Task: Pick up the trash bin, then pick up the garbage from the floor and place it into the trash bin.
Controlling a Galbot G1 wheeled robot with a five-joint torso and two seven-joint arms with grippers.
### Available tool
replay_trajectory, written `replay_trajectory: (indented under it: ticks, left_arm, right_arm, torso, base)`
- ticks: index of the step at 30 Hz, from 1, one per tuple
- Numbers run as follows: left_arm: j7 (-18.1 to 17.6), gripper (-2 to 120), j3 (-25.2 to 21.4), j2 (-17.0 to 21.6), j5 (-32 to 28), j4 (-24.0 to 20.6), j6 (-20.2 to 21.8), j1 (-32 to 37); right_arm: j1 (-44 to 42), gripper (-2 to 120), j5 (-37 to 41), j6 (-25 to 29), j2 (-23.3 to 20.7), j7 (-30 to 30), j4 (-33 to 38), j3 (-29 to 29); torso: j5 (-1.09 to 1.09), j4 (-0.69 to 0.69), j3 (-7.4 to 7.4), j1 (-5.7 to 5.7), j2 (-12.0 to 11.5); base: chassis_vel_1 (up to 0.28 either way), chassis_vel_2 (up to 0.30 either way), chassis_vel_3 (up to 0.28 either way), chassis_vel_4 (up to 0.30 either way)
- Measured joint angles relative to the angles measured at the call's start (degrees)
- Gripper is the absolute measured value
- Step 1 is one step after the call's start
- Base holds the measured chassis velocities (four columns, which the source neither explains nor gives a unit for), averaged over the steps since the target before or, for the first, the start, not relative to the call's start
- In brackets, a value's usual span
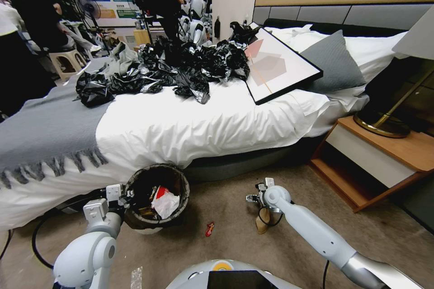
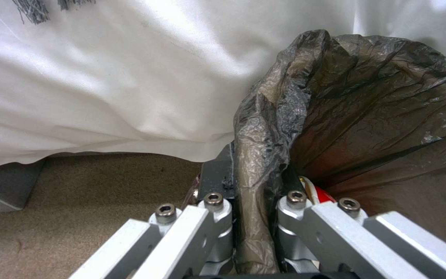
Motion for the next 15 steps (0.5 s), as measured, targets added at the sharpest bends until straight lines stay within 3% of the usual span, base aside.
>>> replay_trajectory:
  ticks: [15]
  left_arm:
    - [0.0,4,-0.5,0.4,-0.2,-0.3,0.0,0.2]
  right_arm:
    - [1.0,100,-3.8,0.0,0.7,-3.1,-6.5,1.0]
  torso:
    - [0.0,0.0,0.0,0.0,0.0]
  base:
    - [0.0,0.0,0.0,0.0]
